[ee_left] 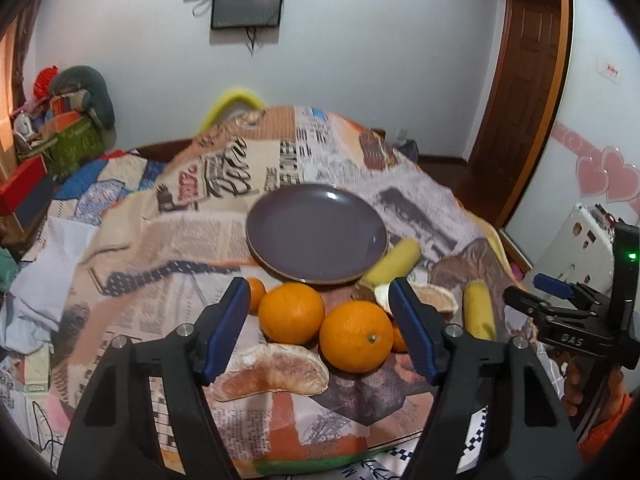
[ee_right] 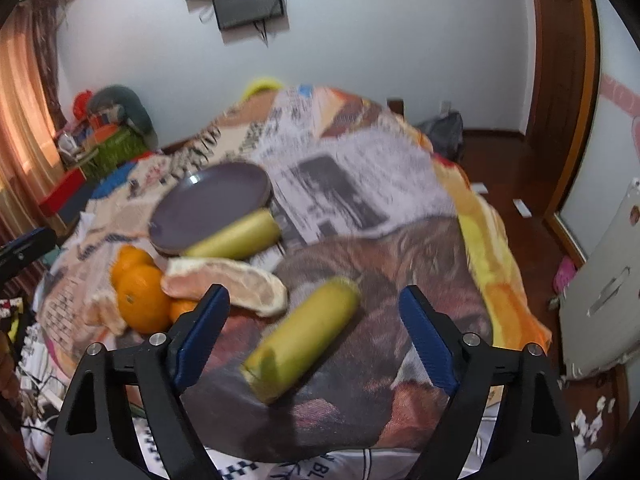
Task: Organize fruits
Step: 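Grasp the large orange with the left tool while the right tool grasps the green gourd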
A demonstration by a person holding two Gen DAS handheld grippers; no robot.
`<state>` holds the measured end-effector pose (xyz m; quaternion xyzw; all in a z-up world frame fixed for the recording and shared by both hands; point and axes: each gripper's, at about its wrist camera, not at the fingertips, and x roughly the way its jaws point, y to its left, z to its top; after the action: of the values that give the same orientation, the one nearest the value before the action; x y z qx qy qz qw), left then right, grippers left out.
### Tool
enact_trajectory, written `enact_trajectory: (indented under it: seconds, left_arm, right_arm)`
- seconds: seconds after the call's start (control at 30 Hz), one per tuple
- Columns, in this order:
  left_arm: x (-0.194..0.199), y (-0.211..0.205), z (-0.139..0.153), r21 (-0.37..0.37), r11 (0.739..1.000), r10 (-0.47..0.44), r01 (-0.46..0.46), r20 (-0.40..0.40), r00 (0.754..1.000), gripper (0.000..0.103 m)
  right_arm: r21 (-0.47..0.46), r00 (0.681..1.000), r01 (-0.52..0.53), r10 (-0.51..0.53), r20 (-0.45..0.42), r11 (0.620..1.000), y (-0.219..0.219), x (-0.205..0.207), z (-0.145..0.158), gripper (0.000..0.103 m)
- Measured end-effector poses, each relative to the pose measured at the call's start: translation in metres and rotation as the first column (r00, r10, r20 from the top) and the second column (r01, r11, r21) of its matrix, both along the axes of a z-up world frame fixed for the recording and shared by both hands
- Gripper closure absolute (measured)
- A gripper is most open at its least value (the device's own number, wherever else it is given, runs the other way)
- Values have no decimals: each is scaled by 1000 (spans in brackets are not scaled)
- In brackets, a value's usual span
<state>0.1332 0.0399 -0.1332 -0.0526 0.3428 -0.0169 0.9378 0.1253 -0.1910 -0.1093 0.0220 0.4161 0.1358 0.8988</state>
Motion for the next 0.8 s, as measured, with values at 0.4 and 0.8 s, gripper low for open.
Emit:
enact_trajectory:
  seconds: [0.4, 0.8]
  left_arm:
    - [30, -19, -49, -70, 996, -71, 60, -155, 985, 32]
    - [45, -33, -82, -87, 996, -49, 29, -239, 970, 32]
  right_arm:
    - [78, 990, 11, 0, -142, 997, -3, 16, -35, 30]
    - [125, 985, -25, 46, -167, 992, 6, 25, -45, 40]
